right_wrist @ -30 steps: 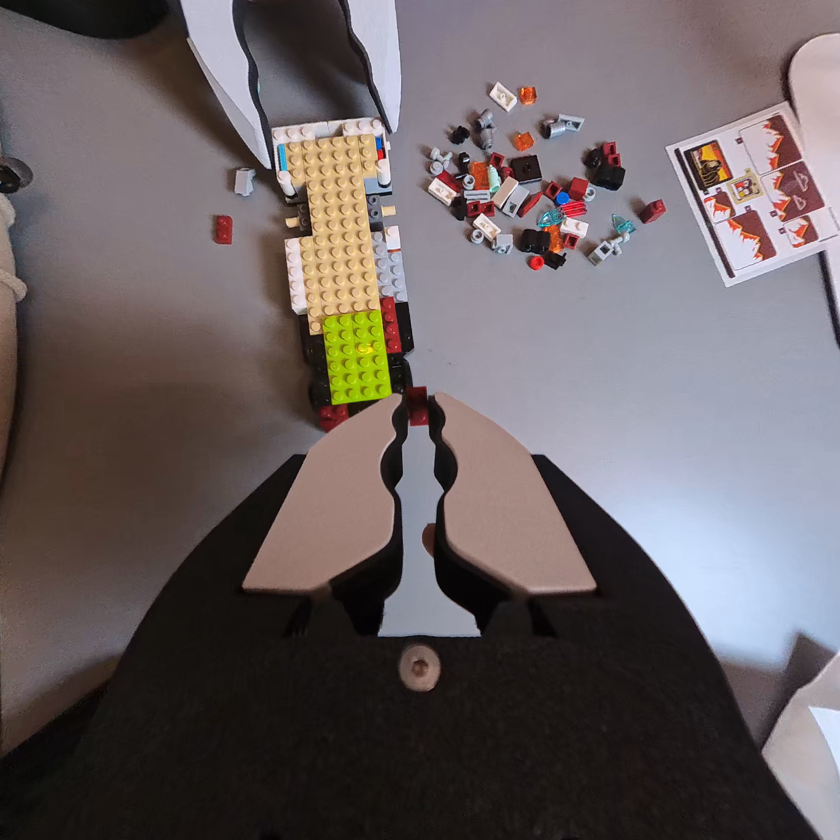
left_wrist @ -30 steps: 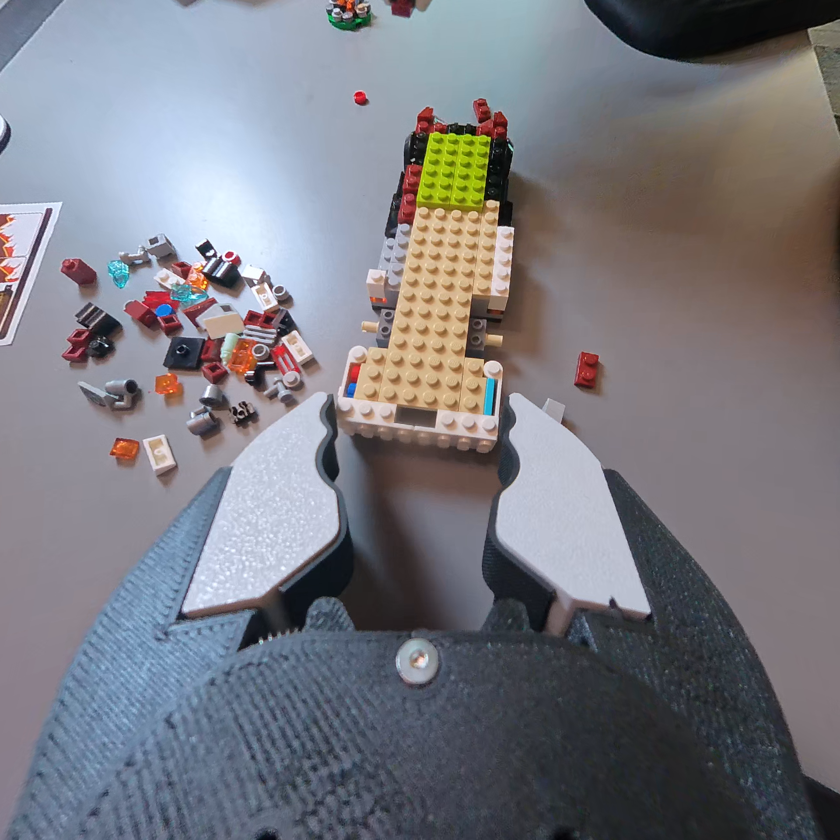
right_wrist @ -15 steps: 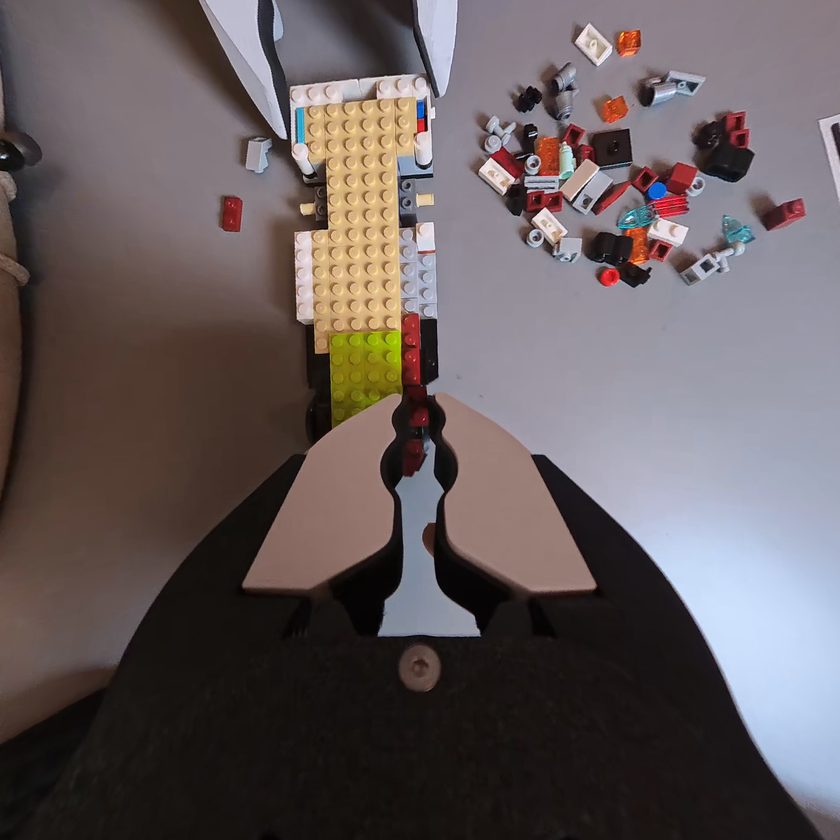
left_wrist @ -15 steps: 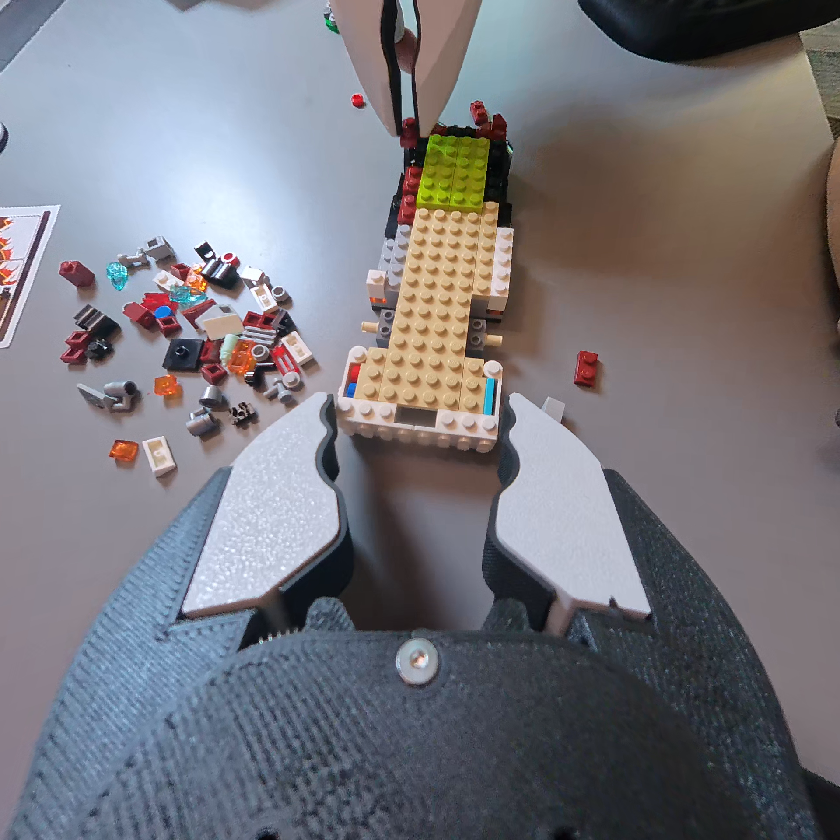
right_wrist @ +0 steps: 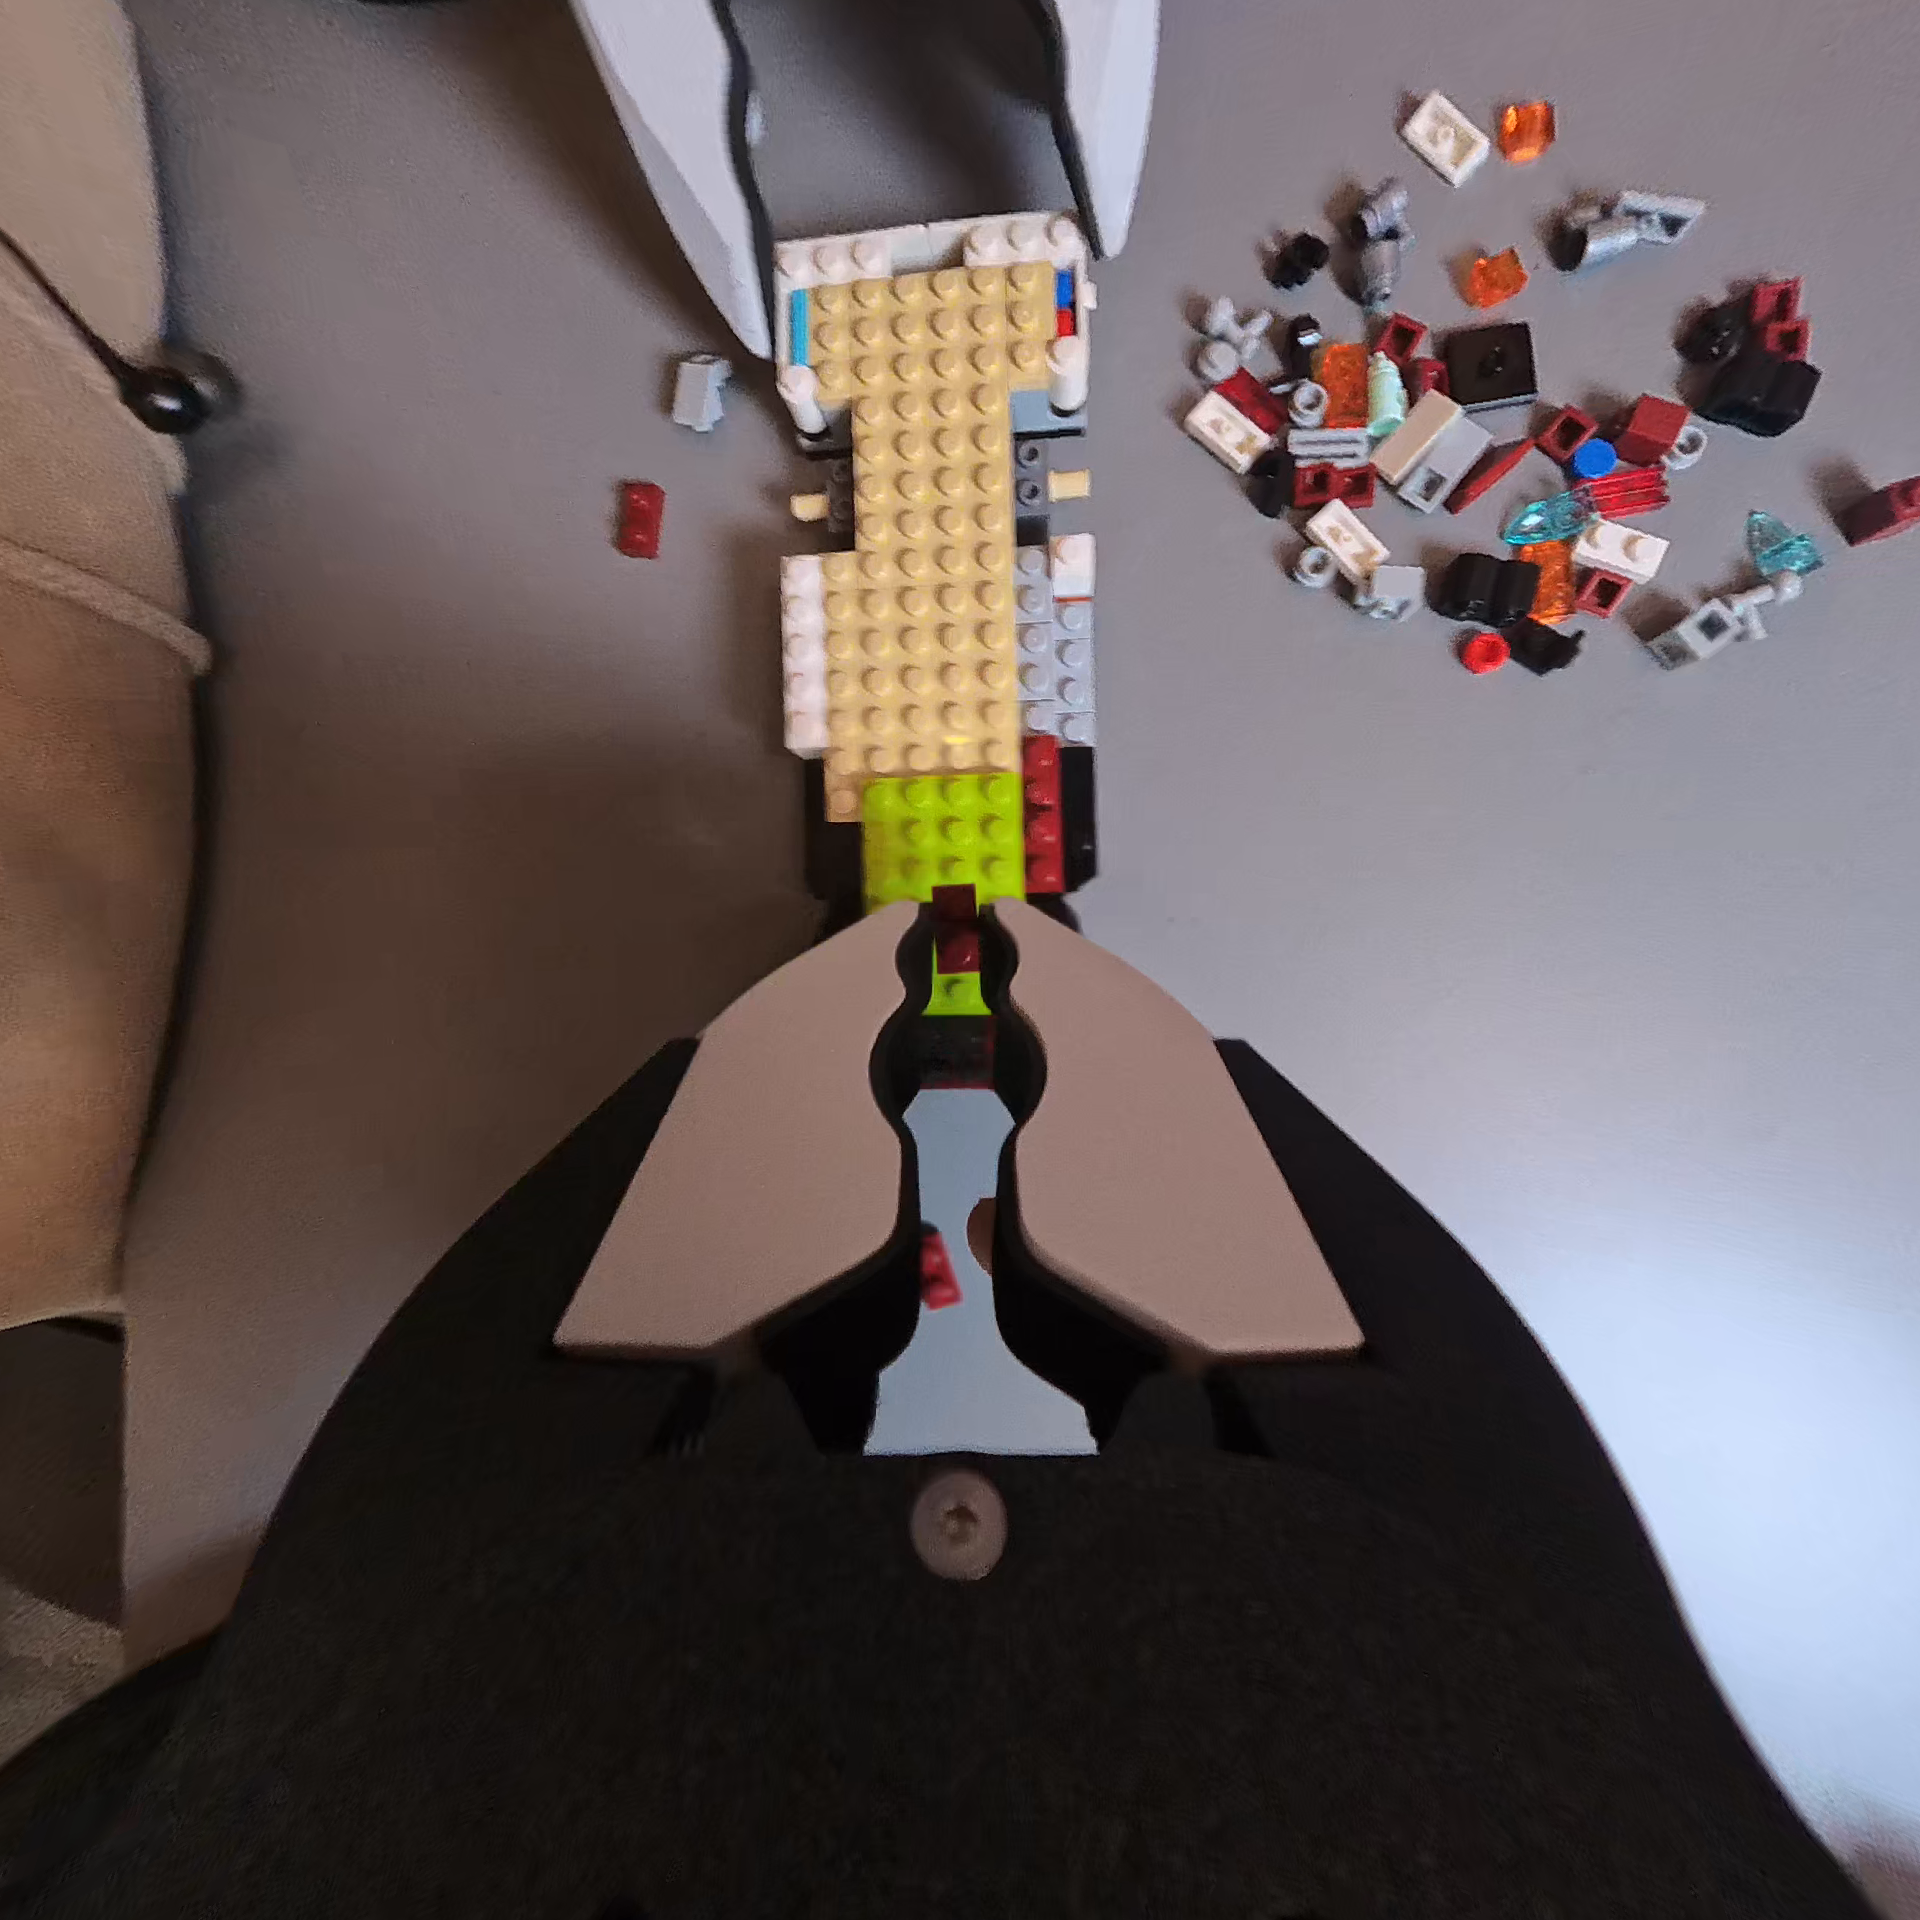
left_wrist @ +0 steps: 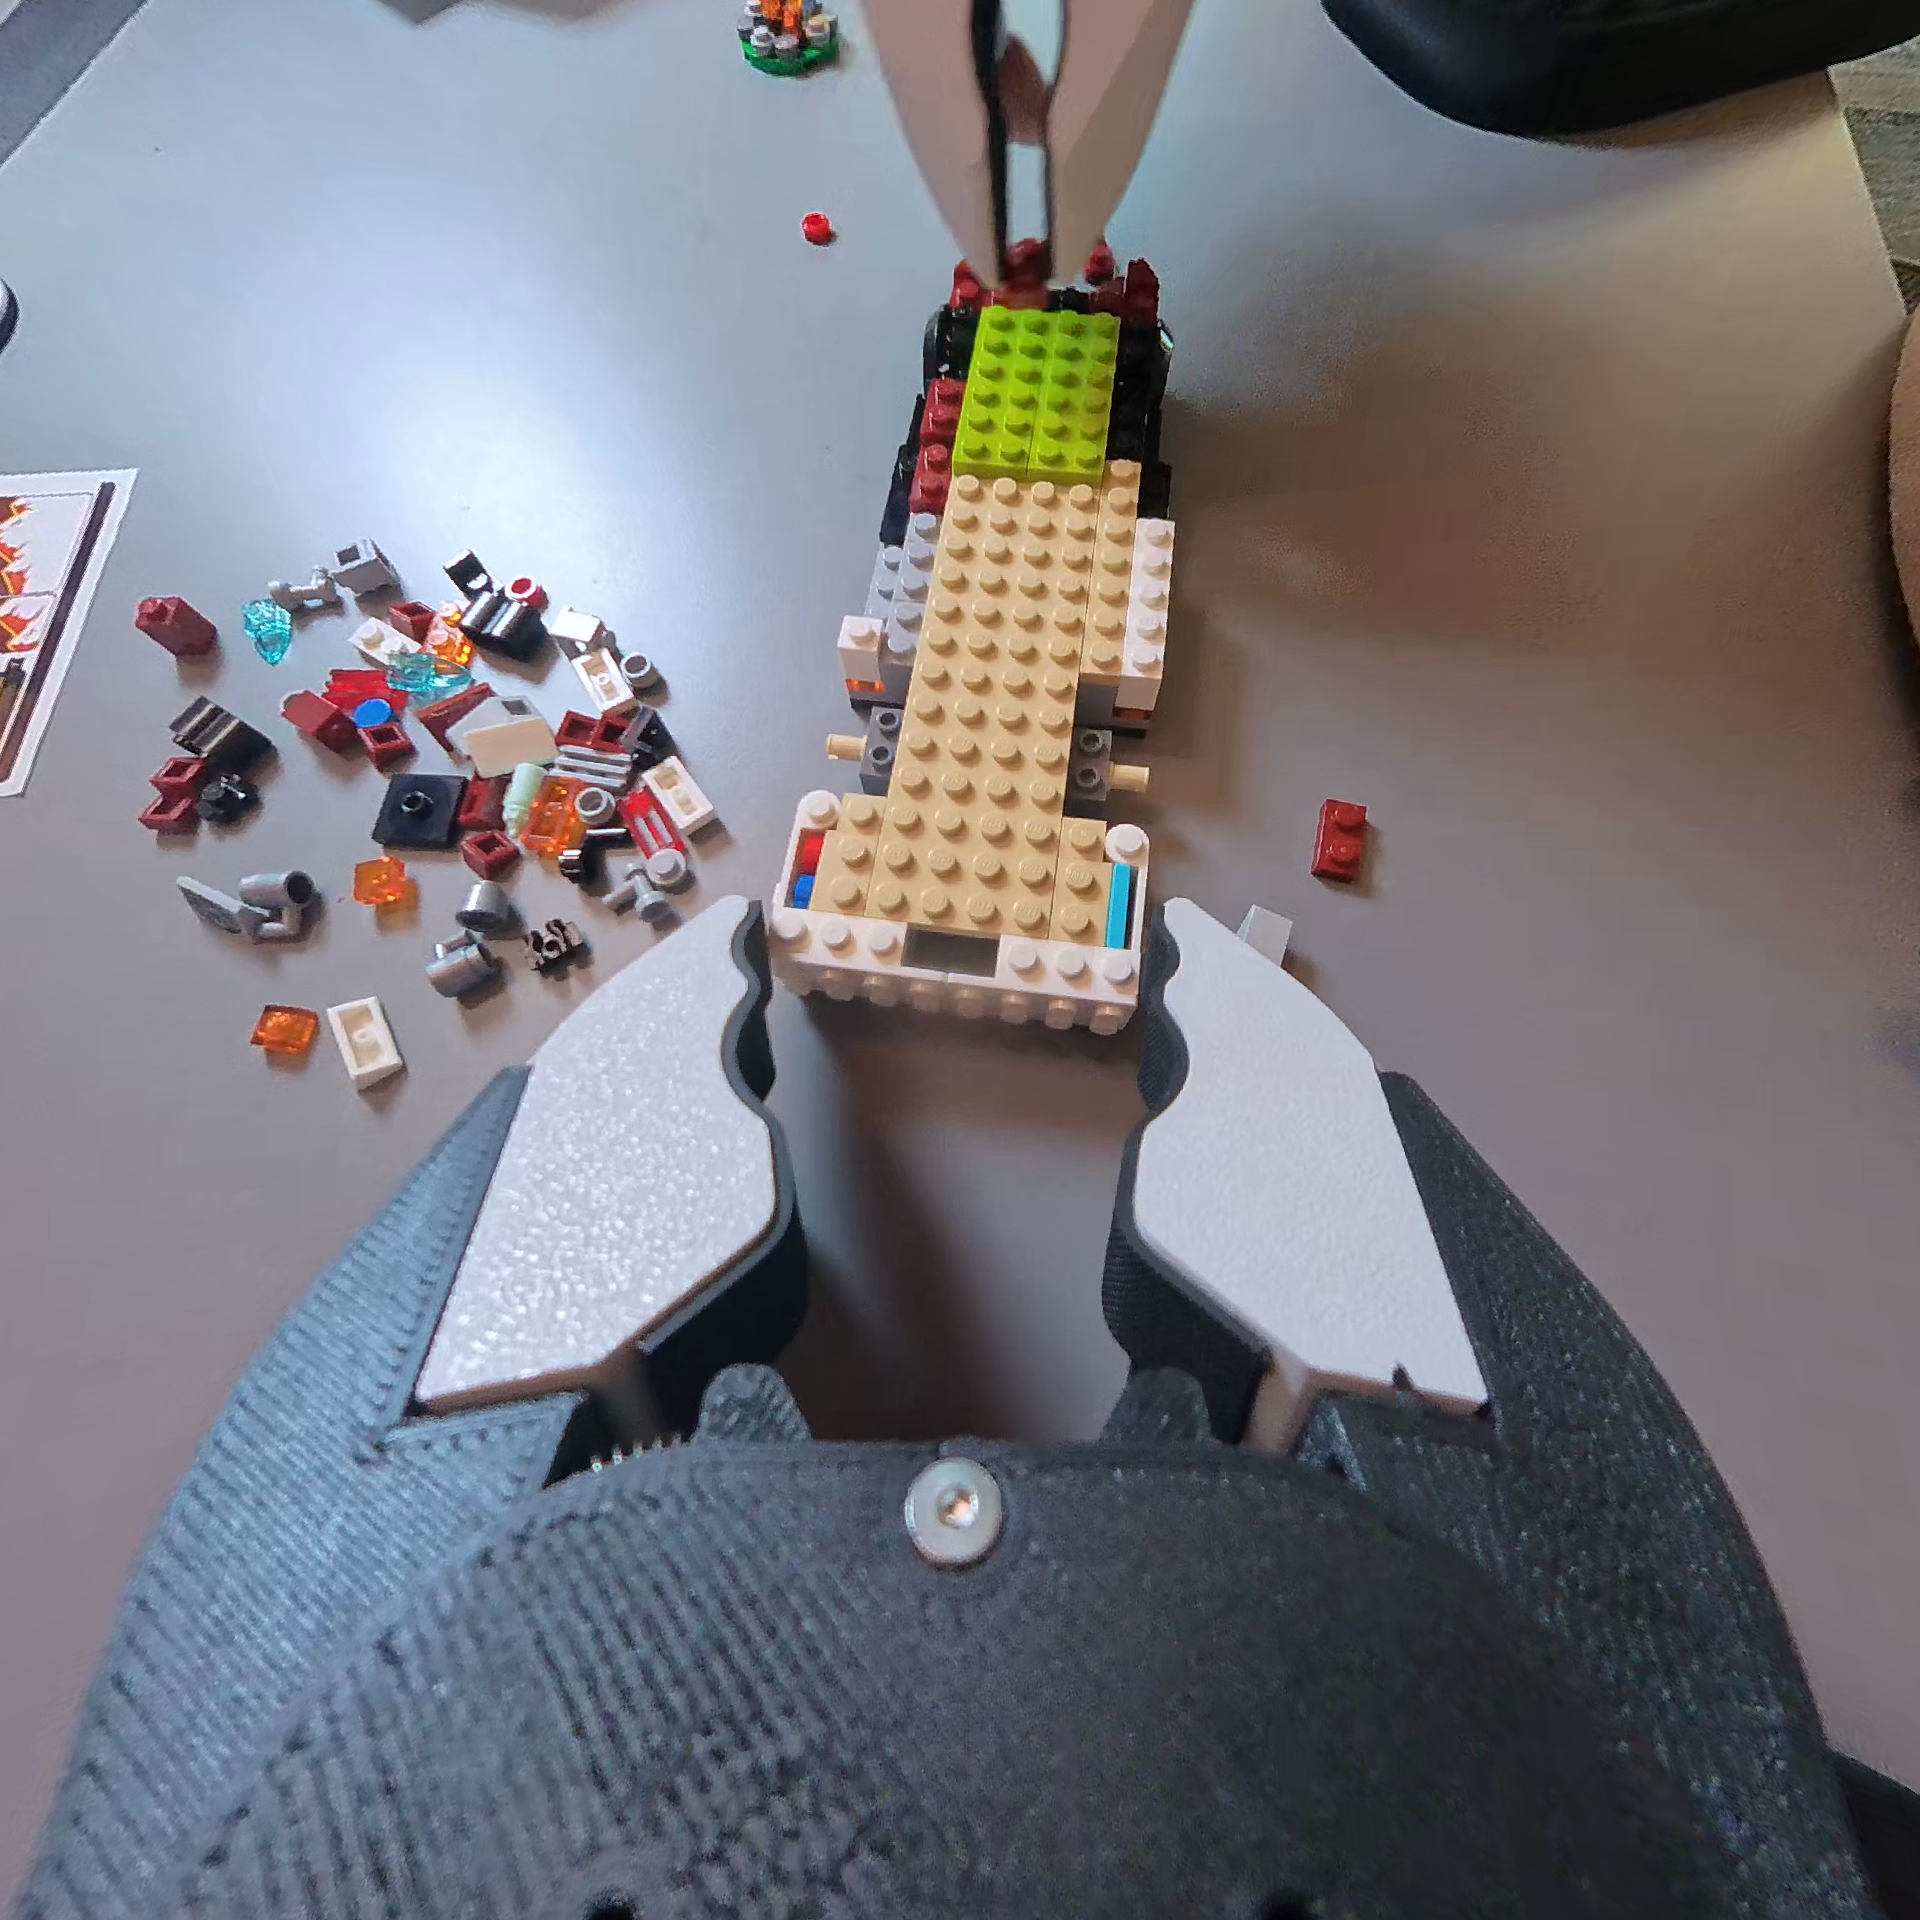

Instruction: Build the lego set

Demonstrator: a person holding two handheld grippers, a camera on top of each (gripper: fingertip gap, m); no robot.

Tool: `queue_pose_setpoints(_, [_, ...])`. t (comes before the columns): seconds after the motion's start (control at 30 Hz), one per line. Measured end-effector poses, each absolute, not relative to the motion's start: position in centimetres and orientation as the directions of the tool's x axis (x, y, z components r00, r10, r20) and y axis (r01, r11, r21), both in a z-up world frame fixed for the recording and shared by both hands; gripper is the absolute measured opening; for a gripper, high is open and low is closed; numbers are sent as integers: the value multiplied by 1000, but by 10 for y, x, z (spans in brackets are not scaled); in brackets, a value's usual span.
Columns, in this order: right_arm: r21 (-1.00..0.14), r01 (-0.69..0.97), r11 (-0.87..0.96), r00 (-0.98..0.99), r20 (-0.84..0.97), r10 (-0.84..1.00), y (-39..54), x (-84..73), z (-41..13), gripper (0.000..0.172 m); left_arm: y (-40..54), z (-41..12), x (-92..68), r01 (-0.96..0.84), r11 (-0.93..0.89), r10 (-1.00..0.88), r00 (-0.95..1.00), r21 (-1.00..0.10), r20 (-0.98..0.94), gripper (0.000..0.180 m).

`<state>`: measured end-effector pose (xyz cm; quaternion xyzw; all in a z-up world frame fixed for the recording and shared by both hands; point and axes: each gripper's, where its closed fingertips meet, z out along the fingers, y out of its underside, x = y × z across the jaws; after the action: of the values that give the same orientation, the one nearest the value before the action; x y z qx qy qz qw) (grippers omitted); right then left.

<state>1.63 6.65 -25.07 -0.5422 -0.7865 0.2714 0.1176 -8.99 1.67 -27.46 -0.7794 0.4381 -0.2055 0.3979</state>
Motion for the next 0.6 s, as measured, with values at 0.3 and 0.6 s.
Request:
queue_pose_setpoints(0.3, [-514, 797, 317, -372, -6, 928, 5, 39, -280, 8, 17, -275, -89, -521, -301, -845, 534, -799, -30, 69])
queue_pose_setpoints(0.6, [-471, 818, 330, -365, 18, 931, 3, 42, -288, 17, 17, -275, -89, -531, -300, -842, 538, -793, -41, 69])
